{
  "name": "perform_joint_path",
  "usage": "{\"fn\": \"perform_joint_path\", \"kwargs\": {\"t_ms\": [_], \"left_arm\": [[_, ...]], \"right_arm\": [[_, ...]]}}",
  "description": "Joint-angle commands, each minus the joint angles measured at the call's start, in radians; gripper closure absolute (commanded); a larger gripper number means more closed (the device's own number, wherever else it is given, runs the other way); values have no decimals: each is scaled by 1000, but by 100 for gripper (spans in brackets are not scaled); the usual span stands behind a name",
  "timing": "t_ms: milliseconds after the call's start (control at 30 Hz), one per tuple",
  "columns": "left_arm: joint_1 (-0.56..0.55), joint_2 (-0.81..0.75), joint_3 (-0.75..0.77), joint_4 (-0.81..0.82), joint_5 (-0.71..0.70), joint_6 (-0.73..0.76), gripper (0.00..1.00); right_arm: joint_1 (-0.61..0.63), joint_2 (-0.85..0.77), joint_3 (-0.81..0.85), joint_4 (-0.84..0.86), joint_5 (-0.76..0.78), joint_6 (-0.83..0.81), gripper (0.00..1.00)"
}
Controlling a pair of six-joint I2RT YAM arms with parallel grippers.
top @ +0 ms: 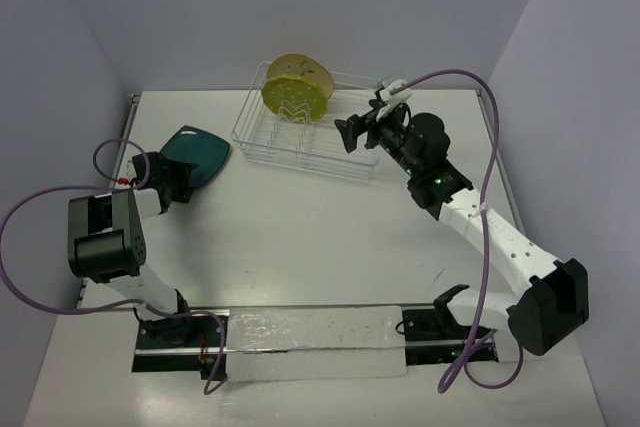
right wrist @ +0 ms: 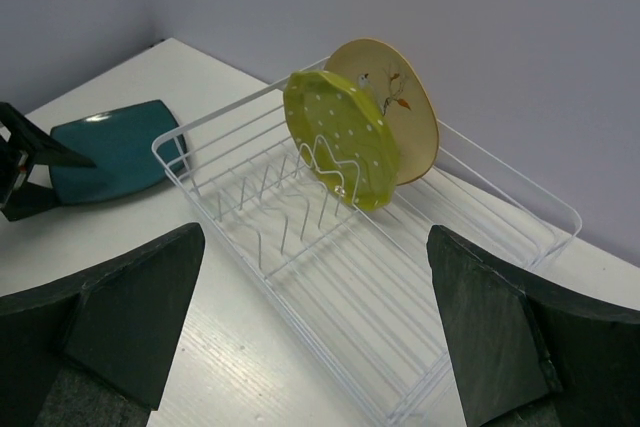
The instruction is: Load the plates into the dish rack
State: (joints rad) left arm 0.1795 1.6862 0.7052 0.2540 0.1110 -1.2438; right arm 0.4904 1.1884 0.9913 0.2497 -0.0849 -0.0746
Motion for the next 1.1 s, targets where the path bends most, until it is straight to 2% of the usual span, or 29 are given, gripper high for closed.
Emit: {"fn": "perform_joint_path", "kwargs": {"t_ms": [0,67,300,400,433,667,767,867,967,1067], "left_arm": [[3,54,-68,0,-1,-19,32],[4,57,-100,47,1,-40,35],[5,43,-118,54,-7,-53,73],[5,36,-119,44,-5,-55,97],[5,31,-119,42,-7,-54,100],[-28,-62,-156,29,27,-80,100],[-66,-125,-174,-18,9,-93,100],[-110,-225,-194,-104,-20,-120,100],[-146,-329,-212,-193,-71,-155,100],[-213,-482,-252,-308,-150,-211,100]], "right_arm": [[0,-69,-10,39,51,21,0],[-1,-92,-28,40,63,19,0],[0,-133,-64,35,83,28,0],[0,-144,-85,31,82,52,0],[-1,-145,-90,24,75,63,0],[75,-110,-203,81,17,331,0],[192,-37,-229,155,39,461,0],[274,59,-176,161,43,539,0],[310,198,-131,119,27,720,0],[354,274,-146,196,17,858,0]]}}
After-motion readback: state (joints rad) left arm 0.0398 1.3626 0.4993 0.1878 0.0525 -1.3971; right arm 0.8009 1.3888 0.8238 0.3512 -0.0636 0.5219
